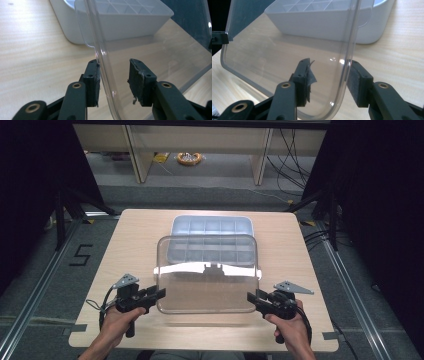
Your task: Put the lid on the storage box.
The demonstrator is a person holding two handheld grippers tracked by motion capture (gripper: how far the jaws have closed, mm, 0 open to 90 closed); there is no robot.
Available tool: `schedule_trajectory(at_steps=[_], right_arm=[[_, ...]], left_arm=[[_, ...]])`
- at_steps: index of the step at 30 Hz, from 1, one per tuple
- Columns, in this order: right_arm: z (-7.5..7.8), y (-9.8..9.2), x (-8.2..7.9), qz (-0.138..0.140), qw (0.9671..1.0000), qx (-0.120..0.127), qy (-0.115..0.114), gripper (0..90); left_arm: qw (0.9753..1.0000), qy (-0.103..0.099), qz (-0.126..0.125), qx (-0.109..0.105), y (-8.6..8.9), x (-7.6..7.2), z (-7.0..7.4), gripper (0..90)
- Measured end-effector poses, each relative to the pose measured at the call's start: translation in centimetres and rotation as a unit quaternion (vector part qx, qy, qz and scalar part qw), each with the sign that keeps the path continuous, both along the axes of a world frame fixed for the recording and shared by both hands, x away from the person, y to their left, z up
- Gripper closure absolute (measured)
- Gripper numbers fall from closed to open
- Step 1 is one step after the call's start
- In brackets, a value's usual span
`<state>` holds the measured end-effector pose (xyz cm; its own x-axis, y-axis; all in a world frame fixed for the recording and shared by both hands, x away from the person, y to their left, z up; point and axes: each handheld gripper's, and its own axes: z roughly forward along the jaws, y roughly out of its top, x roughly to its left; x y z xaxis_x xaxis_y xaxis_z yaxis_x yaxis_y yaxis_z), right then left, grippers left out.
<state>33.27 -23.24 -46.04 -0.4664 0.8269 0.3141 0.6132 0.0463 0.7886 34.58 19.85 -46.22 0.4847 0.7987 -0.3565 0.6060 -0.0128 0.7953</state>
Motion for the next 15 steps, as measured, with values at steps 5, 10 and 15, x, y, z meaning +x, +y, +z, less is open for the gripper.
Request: schedule_trajectory(at_steps=[5, 10, 15], right_arm=[[0.6, 0.1, 0.7, -0.006, 1.0000, 0.004, -0.002, 56.7], [1.3, 0.3, 1.9, -0.014, 0.9999, 0.007, -0.001, 55.8], [1.9, 0.2, 3.3, -0.013, 0.9997, 0.008, -0.019, 55.9]], left_arm=[[0.9999, -0.013, 0.009, -0.001, -0.1, 1.0, 1.0, 60.6], [0.9994, -0.029, 0.017, -0.004, -0.4, 2.5, 2.2, 60.8], [0.9993, -0.029, 0.024, -0.006, -0.6, 3.9, 2.8, 60.6]])
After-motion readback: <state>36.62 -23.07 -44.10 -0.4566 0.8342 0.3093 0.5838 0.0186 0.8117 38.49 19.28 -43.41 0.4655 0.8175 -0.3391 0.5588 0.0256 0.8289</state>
